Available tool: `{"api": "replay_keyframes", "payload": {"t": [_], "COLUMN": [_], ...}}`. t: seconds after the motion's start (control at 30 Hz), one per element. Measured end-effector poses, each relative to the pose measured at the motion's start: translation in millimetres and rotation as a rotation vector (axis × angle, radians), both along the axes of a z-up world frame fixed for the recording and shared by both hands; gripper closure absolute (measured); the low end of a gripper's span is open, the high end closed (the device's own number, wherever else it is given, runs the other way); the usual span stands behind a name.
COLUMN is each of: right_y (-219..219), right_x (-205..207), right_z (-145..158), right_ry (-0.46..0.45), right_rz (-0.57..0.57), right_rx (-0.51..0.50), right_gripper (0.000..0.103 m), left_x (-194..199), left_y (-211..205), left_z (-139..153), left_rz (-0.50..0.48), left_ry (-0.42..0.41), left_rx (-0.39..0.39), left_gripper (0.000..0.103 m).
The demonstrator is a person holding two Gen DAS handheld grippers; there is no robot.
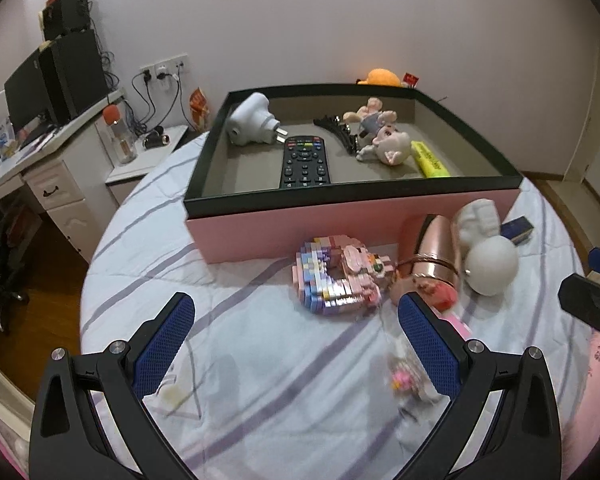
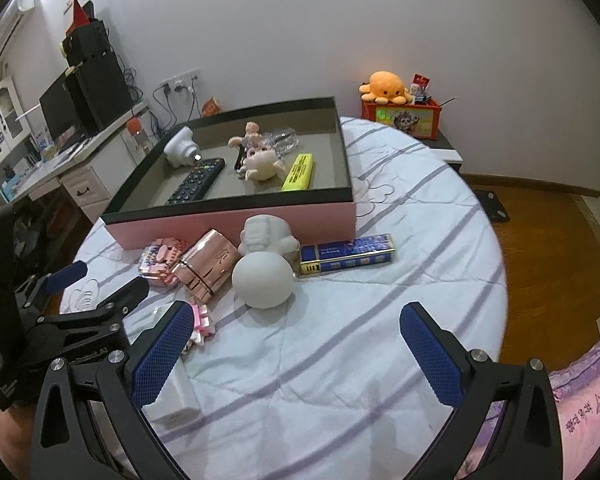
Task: Organize rigid objects
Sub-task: 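Grasp the pink block donut with the left gripper while the right grasps the white ball figure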
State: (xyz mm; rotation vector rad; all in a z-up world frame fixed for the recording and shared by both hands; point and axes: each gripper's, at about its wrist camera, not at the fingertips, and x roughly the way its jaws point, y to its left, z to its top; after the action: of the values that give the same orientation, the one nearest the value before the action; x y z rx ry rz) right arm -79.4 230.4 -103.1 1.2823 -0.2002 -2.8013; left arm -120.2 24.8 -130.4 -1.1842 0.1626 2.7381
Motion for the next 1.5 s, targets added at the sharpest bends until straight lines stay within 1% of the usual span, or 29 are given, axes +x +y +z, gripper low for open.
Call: {"api": "replay_keyframes", "payload": {"t": [0.17, 0.37, 0.47, 0.6, 0.7, 0.73, 0.77, 0.83, 1.03, 1.07, 1.1, 1.13, 1.17, 1.2, 1.27, 1.33, 1.4, 1.47, 1.5], "right_y": [-4, -7, -9, -7, -2, -1, 1, 3, 0, 0, -2, -4, -6, -8, -11, -15, -16, -14, -13], "right_x": [-21, -41, -45, -49, -51, -51, -51, -52, -57, -57, -56, -54, -54, -53, -55, -59, -61, -61, -62], "right_z": [-12, -25, -28, -30, -29, -29, -30, -31, -34, -34, -34, -35, -37, -39, -44, -47, -46, -45, -45], "right_ry": [-0.024, -0.050, -0.053, -0.042, -0.036, -0.037, -0.041, -0.054, -0.070, -0.072, -0.073, -0.082, -0.091, -0.098, -0.106, -0.109, -0.098, -0.086, -0.082], "right_rz": [0.010, 0.020, 0.023, 0.012, -0.001, -0.005, -0.013, -0.016, -0.017, -0.017, -0.010, 0.006, 0.014, 0.016, 0.015, 0.013, 0.004, -0.001, 0.005], "right_rx": [0.008, 0.018, 0.020, 0.009, 0.000, -0.002, -0.002, -0.010, -0.003, -0.003, -0.003, -0.006, -0.009, -0.007, -0.005, 0.020, 0.006, -0.003, -0.011], "right_gripper": [0.000, 0.000, 0.000, 0.001, 0.004, 0.007, 0.008, 0.009, 0.009, 0.009, 0.014, 0.022, 0.026, 0.030, 0.031, 0.031, 0.032, 0.039, 0.046], "left_x": [-23, -39, -44, -51, -52, -52, -51, -48, -49, -49, -47, -45, -42, -40, -38, -38, -39, -39, -39], "left_y": [3, 5, 7, 8, 8, 8, 8, 9, 11, 11, 11, 11, 10, 8, 5, 3, 2, 3, 3], "left_z": [-17, -23, -27, -32, -33, -34, -33, -32, -33, -33, -32, -31, -30, -30, -30, -30, -30, -31, -31], "left_rz": [0.009, -0.001, -0.017, -0.012, -0.018, -0.025, -0.031, -0.042, -0.034, -0.038, -0.047, -0.056, -0.059, -0.063, -0.063, -0.063, -0.063, -0.060, -0.060], "left_ry": [-0.047, -0.069, -0.084, -0.105, -0.117, -0.121, -0.119, -0.108, -0.104, -0.102, -0.098, -0.094, -0.092, -0.092, -0.092, -0.094, -0.096, -0.093, -0.092], "left_rx": [-0.018, 0.009, 0.029, 0.047, 0.064, 0.070, 0.074, 0.080, 0.075, 0.074, 0.080, 0.091, 0.097, 0.104, 0.120, 0.134, 0.137, 0.138, 0.139], "left_gripper": [0.000, 0.000, 0.000, 0.000, 0.001, 0.004, 0.011, 0.019, 0.021, 0.025, 0.030, 0.039, 0.041, 0.041, 0.041, 0.041, 0.041, 0.041, 0.041]}}
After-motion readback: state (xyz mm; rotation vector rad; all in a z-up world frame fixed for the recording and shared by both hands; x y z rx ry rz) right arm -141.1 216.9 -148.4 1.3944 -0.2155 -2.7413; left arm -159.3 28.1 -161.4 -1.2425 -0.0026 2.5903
